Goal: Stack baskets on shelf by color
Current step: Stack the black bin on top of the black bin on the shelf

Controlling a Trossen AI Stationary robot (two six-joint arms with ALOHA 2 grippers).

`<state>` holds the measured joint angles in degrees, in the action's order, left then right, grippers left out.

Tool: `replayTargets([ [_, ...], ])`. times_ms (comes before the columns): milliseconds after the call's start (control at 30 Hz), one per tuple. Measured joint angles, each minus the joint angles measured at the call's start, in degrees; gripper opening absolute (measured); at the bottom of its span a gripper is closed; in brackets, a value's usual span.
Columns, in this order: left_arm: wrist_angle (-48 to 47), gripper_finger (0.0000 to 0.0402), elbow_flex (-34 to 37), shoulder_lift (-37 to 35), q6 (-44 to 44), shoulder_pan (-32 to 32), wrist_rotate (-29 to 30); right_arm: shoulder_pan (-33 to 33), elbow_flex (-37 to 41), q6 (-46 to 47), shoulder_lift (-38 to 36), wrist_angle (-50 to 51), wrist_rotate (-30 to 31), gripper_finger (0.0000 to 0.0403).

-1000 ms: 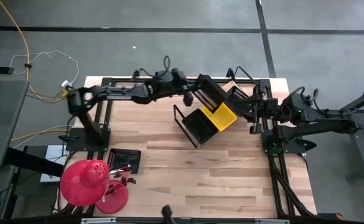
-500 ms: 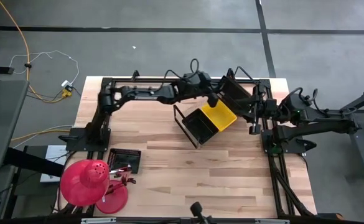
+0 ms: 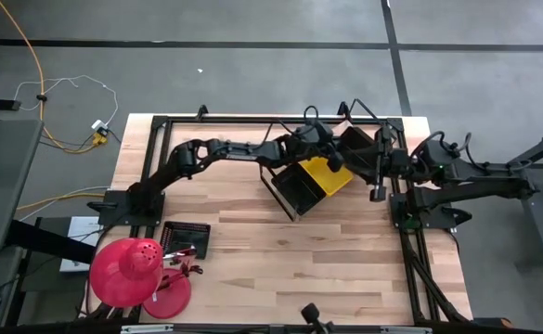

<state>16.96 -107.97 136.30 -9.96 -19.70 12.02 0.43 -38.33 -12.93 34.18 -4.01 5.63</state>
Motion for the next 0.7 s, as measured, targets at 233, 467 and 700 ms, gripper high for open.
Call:
replayTargets([
  [233, -0.51, 0.0, -1.0, 1.13, -1.63, -0.16, 0.43, 0.0, 0.04, -0.01, 1.19, 0.12, -0.07, 0.0149],
  [467, -0.8, 0.0003, -1.0, 1.13, -1.37, -0.12, -0.57, 0.0, 0.04, 0.25, 1.02, -0.04, -0.07, 0.0149],
  [700, -0.81, 0.0036, -1.0, 1.13, -0.87, -0.16, -0.89, 0.0, 0.04, 0.12, 1.04, -0.04, -0.04, 0.0149],
])
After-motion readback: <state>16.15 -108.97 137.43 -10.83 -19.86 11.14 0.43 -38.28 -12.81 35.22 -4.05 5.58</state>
